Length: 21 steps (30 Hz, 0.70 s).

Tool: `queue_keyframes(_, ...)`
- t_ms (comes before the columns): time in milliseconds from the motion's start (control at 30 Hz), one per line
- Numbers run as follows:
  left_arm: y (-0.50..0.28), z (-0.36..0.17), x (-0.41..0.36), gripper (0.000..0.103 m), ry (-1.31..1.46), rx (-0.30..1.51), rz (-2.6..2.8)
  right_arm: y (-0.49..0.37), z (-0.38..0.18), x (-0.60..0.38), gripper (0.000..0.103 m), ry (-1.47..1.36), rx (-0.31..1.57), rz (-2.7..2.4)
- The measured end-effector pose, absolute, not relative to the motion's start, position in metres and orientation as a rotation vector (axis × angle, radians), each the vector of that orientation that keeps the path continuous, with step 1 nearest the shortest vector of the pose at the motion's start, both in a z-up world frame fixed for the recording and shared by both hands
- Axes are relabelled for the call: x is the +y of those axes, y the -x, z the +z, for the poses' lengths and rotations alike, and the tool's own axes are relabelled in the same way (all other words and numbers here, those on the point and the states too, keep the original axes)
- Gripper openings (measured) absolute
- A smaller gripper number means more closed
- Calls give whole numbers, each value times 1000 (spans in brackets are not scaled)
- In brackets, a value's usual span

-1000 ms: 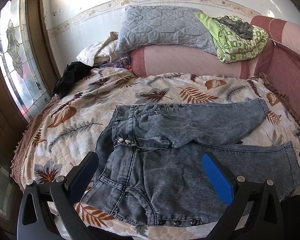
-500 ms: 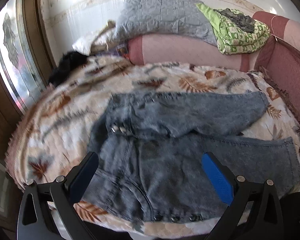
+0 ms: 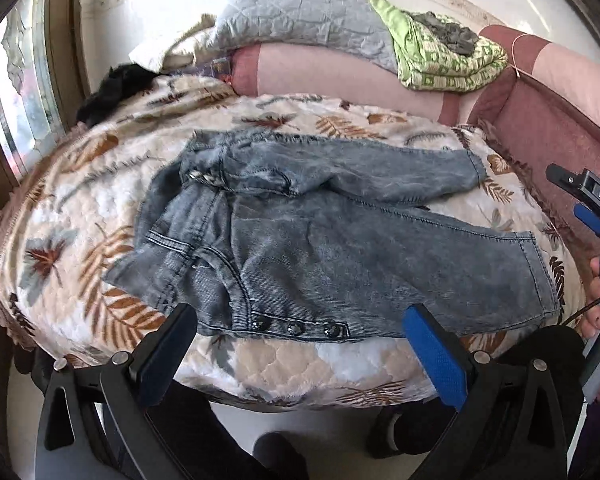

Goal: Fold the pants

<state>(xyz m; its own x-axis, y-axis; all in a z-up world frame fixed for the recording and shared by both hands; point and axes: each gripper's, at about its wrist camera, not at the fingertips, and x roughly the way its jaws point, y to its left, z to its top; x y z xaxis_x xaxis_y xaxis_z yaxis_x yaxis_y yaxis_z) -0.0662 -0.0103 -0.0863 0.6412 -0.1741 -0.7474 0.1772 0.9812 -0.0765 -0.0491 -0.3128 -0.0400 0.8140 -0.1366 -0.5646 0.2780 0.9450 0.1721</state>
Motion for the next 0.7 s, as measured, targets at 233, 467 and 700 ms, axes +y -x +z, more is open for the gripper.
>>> queue_keyframes(233,82,-75,-12,103,-32,820,-302,53,-32,-330,103,-253,555,-270)
queue_keyframes(467,68,-89,-10,103,27,937,-462,19,-31,-377,103,-288,558,-315)
queue_keyframes(700,-2,-82,28,103,-43,886,-195,-61,-55,-434,103,-509,652,-293)
